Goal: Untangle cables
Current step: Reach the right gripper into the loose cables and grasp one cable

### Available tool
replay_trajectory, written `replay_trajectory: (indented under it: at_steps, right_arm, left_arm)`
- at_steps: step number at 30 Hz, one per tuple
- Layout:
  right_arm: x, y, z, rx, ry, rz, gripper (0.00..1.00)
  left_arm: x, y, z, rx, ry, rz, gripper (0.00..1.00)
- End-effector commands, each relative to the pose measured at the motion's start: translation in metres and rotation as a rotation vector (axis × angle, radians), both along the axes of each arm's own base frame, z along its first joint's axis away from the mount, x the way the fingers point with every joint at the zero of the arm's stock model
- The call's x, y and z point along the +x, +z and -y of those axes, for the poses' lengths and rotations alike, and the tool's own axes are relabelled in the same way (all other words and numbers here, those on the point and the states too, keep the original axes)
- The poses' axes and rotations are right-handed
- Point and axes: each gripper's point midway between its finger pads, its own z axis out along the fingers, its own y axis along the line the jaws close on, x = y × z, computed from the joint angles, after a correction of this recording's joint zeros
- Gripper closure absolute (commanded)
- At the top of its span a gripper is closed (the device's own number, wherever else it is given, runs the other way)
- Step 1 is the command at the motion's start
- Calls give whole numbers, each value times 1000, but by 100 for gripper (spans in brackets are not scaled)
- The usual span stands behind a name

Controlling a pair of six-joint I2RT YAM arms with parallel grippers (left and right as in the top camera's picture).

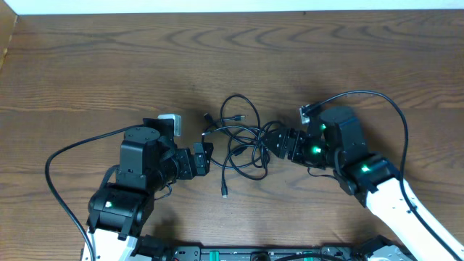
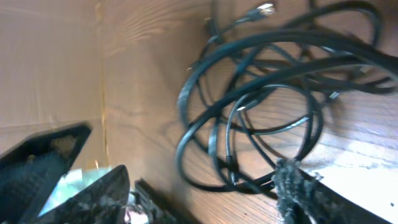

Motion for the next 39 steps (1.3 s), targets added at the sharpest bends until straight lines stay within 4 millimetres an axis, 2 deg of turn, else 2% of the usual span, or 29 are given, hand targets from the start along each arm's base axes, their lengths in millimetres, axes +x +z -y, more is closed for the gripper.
replay_trajectory:
  at_steps: [1, 9, 19, 30, 36, 39]
  right_arm:
    - [12, -9, 5, -27, -94, -46, 31]
    - [18, -31, 7, -37, -176, -155, 46]
    - [40, -32, 2, 7, -242, -139, 48]
    - [45, -32, 4, 5, -271, -128, 46]
    - [48, -42, 6, -22, -289, -141, 49]
    - [47, -54, 5, -49, -291, -161, 51]
  left_arm:
    - [-1, 5, 1, -3, -19, 16, 2]
    - [-1, 5, 1, -3, -20, 16, 2]
    - [-1, 5, 1, -3, -19, 16, 2]
    - [-1, 5, 1, -3, -20, 16, 2]
    - [-1, 5, 1, -3, -20, 16, 2]
    - [-1, 5, 1, -3, -20, 16, 2]
